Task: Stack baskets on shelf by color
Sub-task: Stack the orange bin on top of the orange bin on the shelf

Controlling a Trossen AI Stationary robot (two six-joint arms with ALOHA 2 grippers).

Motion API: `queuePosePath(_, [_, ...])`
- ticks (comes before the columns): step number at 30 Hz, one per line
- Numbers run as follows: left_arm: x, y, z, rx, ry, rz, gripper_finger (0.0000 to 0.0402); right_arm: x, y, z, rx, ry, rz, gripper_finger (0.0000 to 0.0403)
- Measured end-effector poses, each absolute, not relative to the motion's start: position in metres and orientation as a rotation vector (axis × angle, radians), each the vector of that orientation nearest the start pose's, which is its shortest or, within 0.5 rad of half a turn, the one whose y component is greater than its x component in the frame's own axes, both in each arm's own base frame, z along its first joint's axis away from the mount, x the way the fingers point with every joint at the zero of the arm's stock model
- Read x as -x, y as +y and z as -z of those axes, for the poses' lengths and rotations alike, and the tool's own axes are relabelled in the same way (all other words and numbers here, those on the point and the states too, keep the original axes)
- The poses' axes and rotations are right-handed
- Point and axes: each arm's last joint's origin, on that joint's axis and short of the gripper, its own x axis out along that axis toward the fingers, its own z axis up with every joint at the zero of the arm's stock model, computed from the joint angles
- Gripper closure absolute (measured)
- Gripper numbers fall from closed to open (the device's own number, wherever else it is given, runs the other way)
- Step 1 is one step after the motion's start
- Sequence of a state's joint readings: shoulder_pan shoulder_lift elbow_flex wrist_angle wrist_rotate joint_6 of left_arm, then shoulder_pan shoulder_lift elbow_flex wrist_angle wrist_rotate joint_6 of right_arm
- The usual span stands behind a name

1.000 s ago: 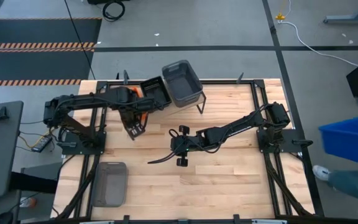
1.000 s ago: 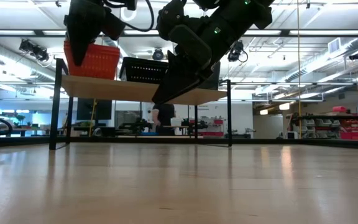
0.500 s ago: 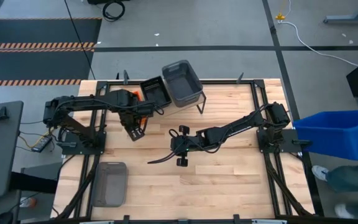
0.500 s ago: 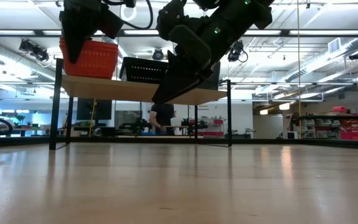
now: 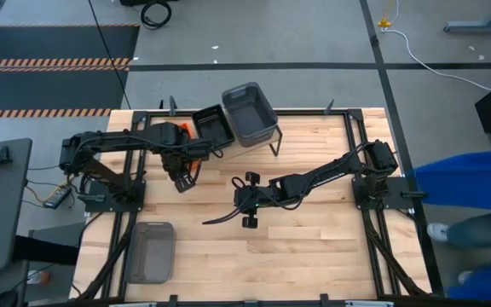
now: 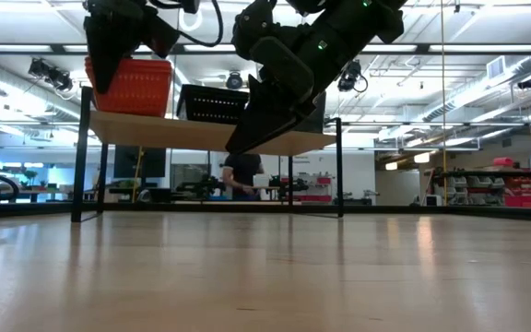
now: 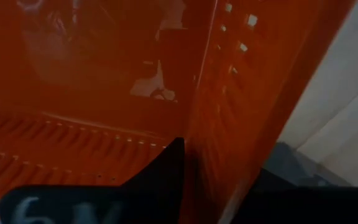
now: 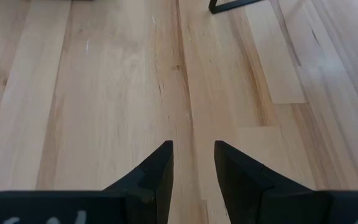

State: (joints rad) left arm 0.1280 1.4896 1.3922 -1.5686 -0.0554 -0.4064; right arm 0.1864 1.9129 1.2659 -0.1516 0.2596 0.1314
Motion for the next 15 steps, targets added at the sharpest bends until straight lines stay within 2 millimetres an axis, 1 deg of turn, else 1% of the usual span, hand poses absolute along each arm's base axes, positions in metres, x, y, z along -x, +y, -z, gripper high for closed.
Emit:
queuePosePath(3, [-0.238,0.032,-0.313,0.355,1.602,-0.458,0.0321,-0.401,0.068,-0.184,0.052,0.772,0.120,0.0279])
queuePosePath(10, [-0.242,0.033,-0.337,0.343,1.495,-0.460,0.0326,-0.401,0.068,-0.184,0.052,0.772,0.120,0.0279])
queuePosePath(15, [-0.243,0.034,-0.342,0.343,1.472,-0.459,0.0321,-0.401,0.068,-0.184,0.051,0.772,0.119,0.0279])
